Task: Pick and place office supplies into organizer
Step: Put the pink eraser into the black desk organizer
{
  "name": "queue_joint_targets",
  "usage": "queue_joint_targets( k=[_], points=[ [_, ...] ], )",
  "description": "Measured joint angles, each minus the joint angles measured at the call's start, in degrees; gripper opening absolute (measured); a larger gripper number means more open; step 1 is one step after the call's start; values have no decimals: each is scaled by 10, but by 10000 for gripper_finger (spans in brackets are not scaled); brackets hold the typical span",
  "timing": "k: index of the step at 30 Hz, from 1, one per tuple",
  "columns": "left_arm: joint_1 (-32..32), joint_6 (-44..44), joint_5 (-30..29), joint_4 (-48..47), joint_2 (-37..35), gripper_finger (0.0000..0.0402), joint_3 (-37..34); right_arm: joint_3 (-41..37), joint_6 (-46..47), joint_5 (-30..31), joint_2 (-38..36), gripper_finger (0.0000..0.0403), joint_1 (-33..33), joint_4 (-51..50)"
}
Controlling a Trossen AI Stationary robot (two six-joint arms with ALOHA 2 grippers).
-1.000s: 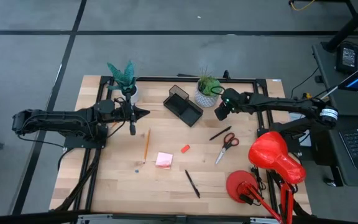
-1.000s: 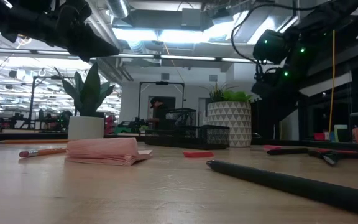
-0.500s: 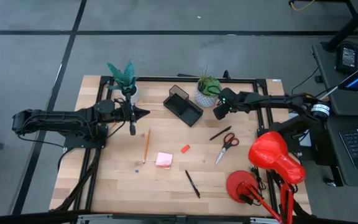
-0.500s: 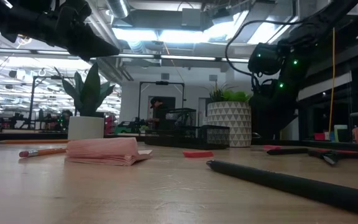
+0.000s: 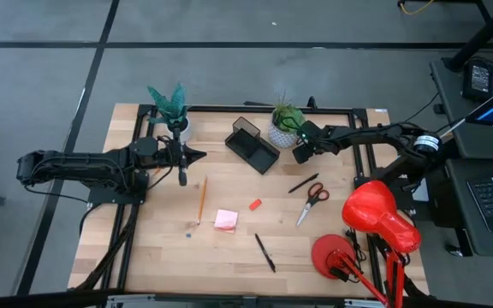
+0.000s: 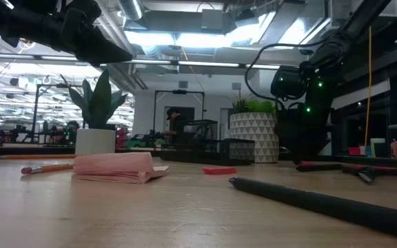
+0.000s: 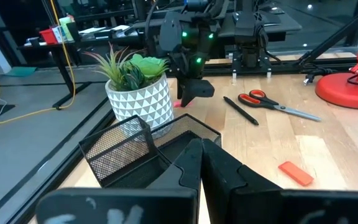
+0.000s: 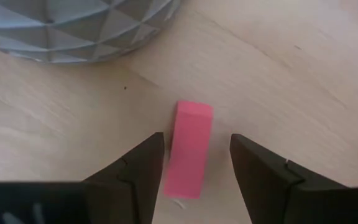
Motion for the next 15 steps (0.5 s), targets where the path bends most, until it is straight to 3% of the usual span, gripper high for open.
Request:
queue_joint_targets(
  k=[15],
  points=[
    [0, 25, 0, 0, 0, 3, 0, -1, 13, -39, 5, 189, -4, 2]
  ],
)
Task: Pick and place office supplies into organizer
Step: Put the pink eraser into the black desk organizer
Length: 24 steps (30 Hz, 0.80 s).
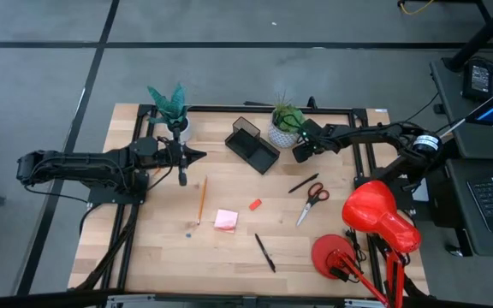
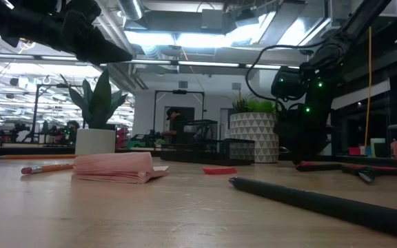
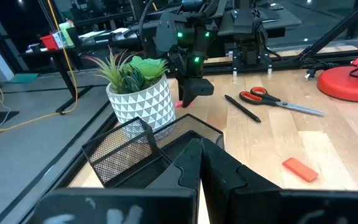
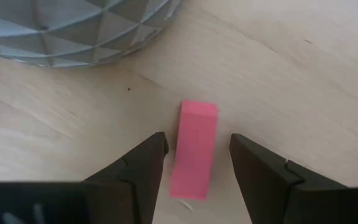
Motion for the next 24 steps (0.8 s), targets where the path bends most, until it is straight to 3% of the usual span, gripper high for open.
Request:
queue_joint_targets(
  k=[7, 24],
  points=[
    [0, 0, 0, 0, 0, 3, 0, -1, -1, -3, 0, 184, 0, 0],
    [0, 20, 0, 0, 0, 3, 0, -1, -13, -13, 1, 79, 1, -3]
  ],
)
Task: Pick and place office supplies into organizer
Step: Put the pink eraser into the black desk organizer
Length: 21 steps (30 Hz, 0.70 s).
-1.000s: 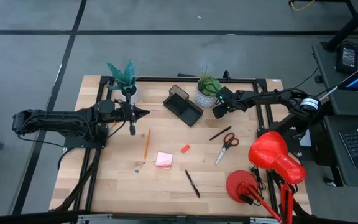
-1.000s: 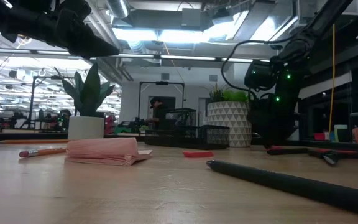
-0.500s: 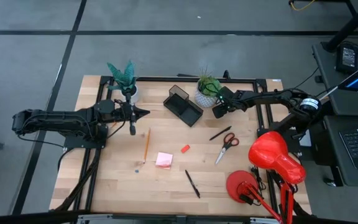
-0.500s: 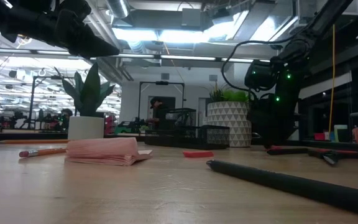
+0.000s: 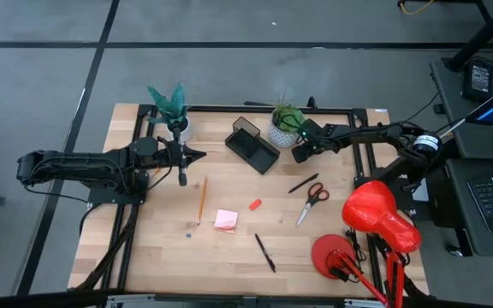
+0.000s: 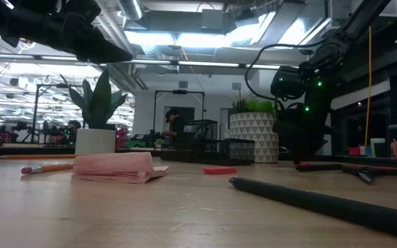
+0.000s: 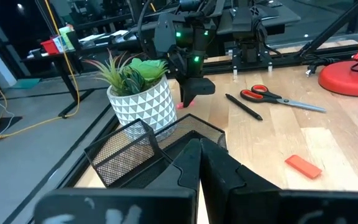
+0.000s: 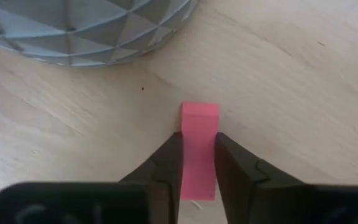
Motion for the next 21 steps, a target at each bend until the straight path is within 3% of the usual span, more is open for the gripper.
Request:
queue_joint_targets(
  k=[17, 21],
  points=[
    [0, 0, 0, 0, 0, 3, 0, -1, -17, 0, -10, 73, 0, -1],
    [0, 0, 0, 0, 0, 3, 0, -5, -17, -32, -43, 73, 3, -29]
  ],
)
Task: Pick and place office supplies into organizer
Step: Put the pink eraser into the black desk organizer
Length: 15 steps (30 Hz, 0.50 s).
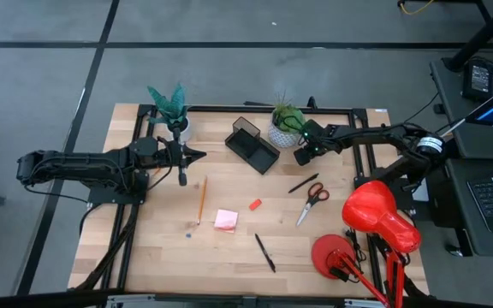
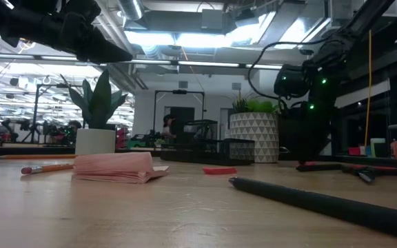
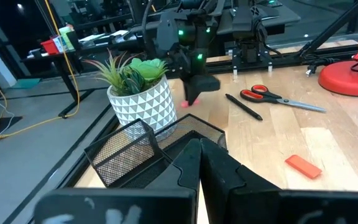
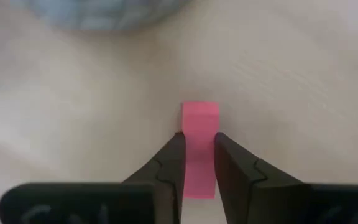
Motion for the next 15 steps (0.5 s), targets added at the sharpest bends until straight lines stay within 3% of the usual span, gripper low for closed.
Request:
queue_joint_targets(
  k=[15],
  points=[
    [0, 28, 0, 0, -5, 3, 0, 2, 27, -2, -126, 73, 98, -14]
  ],
)
